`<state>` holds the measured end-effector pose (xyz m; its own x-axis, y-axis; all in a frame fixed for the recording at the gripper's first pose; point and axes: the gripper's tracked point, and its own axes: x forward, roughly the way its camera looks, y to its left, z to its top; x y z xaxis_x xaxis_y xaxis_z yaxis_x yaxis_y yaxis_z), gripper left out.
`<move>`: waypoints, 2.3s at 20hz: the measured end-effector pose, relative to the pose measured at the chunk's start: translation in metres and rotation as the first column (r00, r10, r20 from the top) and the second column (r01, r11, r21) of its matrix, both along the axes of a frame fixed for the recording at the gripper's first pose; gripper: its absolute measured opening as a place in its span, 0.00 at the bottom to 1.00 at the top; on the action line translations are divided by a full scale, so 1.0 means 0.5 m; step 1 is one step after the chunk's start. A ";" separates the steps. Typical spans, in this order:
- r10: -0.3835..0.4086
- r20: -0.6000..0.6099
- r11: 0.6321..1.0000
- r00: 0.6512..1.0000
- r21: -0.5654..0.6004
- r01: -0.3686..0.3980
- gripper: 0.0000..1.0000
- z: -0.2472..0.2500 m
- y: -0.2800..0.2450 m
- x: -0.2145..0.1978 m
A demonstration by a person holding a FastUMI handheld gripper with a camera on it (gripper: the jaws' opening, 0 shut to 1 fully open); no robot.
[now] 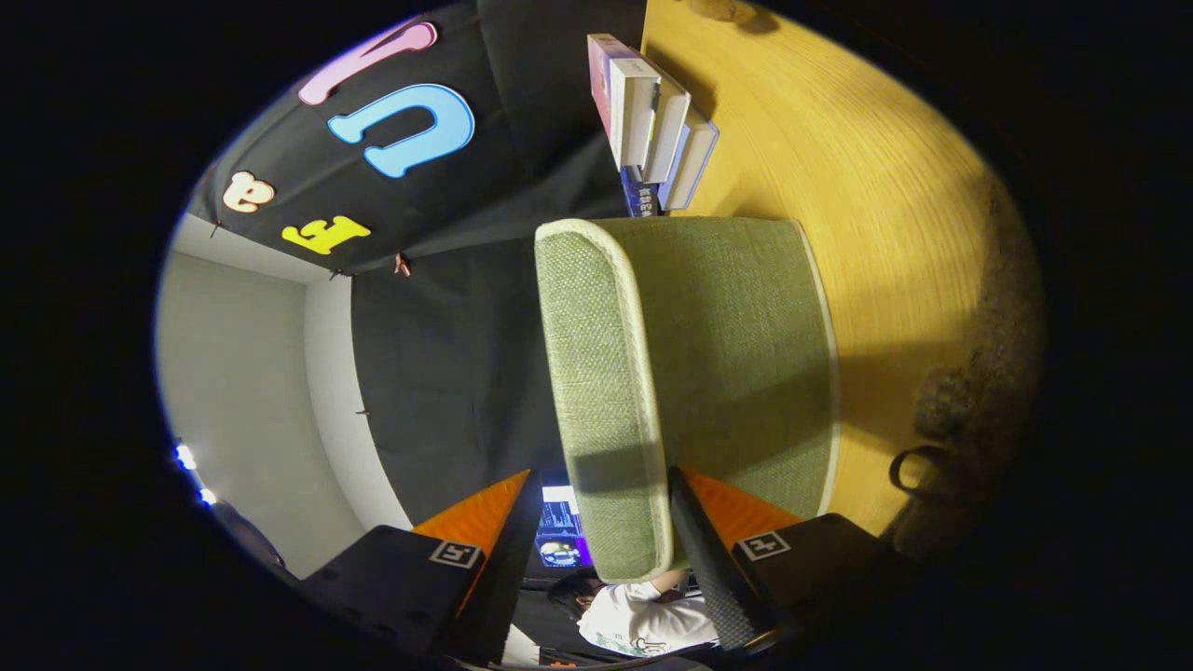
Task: Open the storage box then place both shoes into the box .Put the left shoe in first, then the right shoe, with the right side of both shoes facing outward in a uniform manner.
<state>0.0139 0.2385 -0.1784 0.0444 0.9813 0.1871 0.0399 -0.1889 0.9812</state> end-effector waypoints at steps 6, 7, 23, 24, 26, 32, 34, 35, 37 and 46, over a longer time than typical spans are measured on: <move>0.023 0.011 1.000 1.000 0.020 -0.023 0.38 -0.003 -0.025 -0.019; 0.012 0.010 0.999 1.000 0.035 -0.012 0.23 0.009 -0.033 -0.017; -0.157 0.152 0.984 0.976 -0.057 0.167 0.05 0.226 -0.021 -0.042; -0.166 0.158 0.983 0.973 -0.055 0.177 0.05 0.247 -0.014 -0.043; -0.182 0.180 0.980 0.967 -0.046 0.193 0.05 0.291 0.006 -0.046; -0.192 0.314 0.973 0.930 -0.064 0.223 0.05 0.392 0.117 -0.067; -0.197 0.342 0.971 0.919 -0.062 0.231 0.06 0.420 0.160 -0.069; -0.200 0.347 0.971 0.916 -0.057 0.234 0.06 0.436 0.184 -0.074; -0.195 0.354 0.970 0.915 -0.068 0.233 0.06 0.449 0.222 -0.079; -0.141 0.418 0.960 0.897 -0.162 0.227 0.17 0.457 0.399 -0.091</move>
<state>-0.0315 0.4382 0.0499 0.1913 0.9812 0.0273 -0.3786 0.0481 0.9243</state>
